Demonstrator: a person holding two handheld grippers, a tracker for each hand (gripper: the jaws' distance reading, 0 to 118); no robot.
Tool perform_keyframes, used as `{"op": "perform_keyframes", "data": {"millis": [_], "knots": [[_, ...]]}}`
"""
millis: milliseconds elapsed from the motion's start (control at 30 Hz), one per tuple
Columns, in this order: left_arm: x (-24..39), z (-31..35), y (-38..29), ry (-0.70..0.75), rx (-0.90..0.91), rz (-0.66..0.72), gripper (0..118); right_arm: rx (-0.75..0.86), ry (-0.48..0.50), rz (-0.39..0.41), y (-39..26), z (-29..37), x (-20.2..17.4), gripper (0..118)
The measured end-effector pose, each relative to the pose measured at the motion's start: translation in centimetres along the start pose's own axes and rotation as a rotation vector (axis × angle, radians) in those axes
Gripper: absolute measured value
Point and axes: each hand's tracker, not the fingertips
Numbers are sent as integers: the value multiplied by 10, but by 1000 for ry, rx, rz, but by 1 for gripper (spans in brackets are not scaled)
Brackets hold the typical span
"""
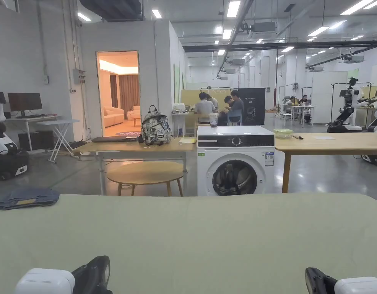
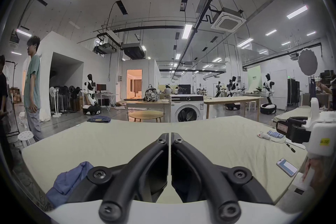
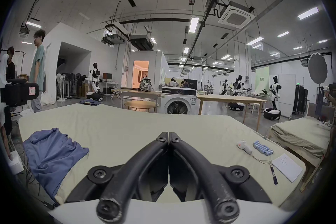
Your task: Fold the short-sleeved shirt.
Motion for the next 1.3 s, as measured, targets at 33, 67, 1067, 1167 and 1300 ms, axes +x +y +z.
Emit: {"op": "perform_keyframes", "data": {"millis": [33, 67, 1067, 1167, 1300], "knots": [[0, 0, 0, 3, 1, -2, 0, 1, 1, 0, 0, 0, 0, 0], [0, 0, 0, 2, 0, -3, 0, 3, 2, 0, 0, 0, 0, 0], [-125, 59, -13, 235, -229, -43, 41, -12, 351, 14, -12, -23, -112, 0], [-148, 25, -34, 224, -363, 8, 78, -52, 355, 29, -26, -21, -102, 0], [-178, -36, -82, 121, -549, 161, 79, -150, 338, -14, -49, -23, -81, 0]]}}
